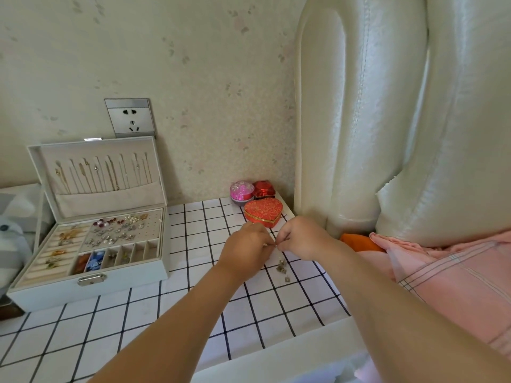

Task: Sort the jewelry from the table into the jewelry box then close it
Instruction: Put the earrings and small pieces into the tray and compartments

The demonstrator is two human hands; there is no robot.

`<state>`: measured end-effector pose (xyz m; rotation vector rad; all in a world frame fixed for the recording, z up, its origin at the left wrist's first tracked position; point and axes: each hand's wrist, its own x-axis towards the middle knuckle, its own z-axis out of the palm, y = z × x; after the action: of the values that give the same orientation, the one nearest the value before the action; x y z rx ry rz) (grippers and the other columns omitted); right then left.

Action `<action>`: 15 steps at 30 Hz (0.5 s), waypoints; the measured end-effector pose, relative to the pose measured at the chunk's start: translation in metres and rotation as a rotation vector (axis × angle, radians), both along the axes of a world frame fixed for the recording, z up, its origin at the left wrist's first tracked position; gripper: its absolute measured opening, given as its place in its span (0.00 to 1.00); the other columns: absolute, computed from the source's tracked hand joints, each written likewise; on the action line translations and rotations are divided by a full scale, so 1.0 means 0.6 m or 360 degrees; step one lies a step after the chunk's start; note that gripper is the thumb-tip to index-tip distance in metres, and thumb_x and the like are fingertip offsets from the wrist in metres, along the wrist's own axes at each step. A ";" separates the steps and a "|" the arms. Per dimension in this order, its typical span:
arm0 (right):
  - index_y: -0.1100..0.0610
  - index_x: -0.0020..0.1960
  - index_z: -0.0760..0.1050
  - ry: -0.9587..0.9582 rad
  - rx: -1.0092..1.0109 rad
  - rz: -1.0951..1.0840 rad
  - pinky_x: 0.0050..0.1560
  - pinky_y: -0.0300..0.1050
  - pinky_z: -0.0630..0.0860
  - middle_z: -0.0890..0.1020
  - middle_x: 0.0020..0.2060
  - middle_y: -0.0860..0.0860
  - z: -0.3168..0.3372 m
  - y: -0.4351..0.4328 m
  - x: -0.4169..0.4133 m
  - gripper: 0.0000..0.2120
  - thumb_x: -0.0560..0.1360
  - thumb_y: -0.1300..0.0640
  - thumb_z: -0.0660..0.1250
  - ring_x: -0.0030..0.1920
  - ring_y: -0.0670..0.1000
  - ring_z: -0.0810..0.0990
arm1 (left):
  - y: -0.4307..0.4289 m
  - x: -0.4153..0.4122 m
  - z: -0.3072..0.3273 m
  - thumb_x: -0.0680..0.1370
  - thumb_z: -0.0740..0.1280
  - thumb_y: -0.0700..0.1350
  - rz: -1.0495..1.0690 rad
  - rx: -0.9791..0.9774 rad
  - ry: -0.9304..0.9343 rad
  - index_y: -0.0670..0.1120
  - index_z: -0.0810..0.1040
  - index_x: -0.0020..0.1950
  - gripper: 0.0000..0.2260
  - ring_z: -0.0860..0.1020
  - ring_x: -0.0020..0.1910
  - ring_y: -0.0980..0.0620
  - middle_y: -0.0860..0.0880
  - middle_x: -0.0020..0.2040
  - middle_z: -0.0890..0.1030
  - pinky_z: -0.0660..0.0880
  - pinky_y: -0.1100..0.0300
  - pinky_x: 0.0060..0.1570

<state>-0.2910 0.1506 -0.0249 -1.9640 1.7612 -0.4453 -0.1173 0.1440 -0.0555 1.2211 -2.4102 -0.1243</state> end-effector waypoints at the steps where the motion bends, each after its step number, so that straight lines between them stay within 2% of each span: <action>1: 0.52 0.47 0.86 -0.0017 -0.0016 0.0002 0.55 0.50 0.80 0.84 0.42 0.46 0.002 -0.001 0.004 0.05 0.73 0.59 0.75 0.48 0.49 0.83 | 0.002 0.004 0.004 0.79 0.65 0.49 0.0042 -0.0008 0.0063 0.52 0.84 0.53 0.08 0.72 0.55 0.54 0.55 0.52 0.79 0.73 0.57 0.46; 4: 0.50 0.48 0.86 -0.0072 -0.0068 -0.0026 0.56 0.46 0.79 0.81 0.40 0.40 0.013 -0.005 0.023 0.07 0.70 0.57 0.78 0.48 0.46 0.82 | 0.007 0.027 0.019 0.79 0.64 0.51 0.0204 -0.0032 0.0185 0.54 0.82 0.53 0.08 0.74 0.52 0.57 0.57 0.51 0.81 0.74 0.59 0.46; 8: 0.43 0.38 0.82 -0.0162 -0.0125 -0.0009 0.52 0.44 0.79 0.82 0.40 0.41 0.030 -0.010 0.071 0.08 0.70 0.55 0.78 0.46 0.44 0.81 | 0.015 0.088 0.040 0.79 0.63 0.54 0.0347 -0.0067 0.0211 0.59 0.81 0.54 0.08 0.77 0.47 0.59 0.59 0.48 0.81 0.72 0.62 0.43; 11: 0.45 0.39 0.82 -0.0243 -0.0175 0.0042 0.51 0.43 0.80 0.83 0.39 0.42 0.041 -0.016 0.126 0.07 0.70 0.55 0.78 0.43 0.42 0.82 | 0.024 0.148 0.056 0.79 0.65 0.52 0.0387 -0.0109 0.0250 0.58 0.80 0.51 0.05 0.74 0.45 0.61 0.61 0.47 0.80 0.74 0.61 0.44; 15: 0.49 0.43 0.84 -0.0338 -0.0226 0.0132 0.49 0.41 0.79 0.85 0.39 0.43 0.053 -0.018 0.214 0.03 0.71 0.55 0.77 0.42 0.42 0.82 | 0.031 0.238 0.072 0.78 0.68 0.48 0.0446 -0.0093 0.0342 0.56 0.78 0.51 0.04 0.73 0.42 0.60 0.61 0.46 0.78 0.69 0.65 0.41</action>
<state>-0.1628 0.1395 0.0071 -1.9941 1.5479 -0.7387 0.0257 0.1625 -0.0122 1.4254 -2.0262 -0.0934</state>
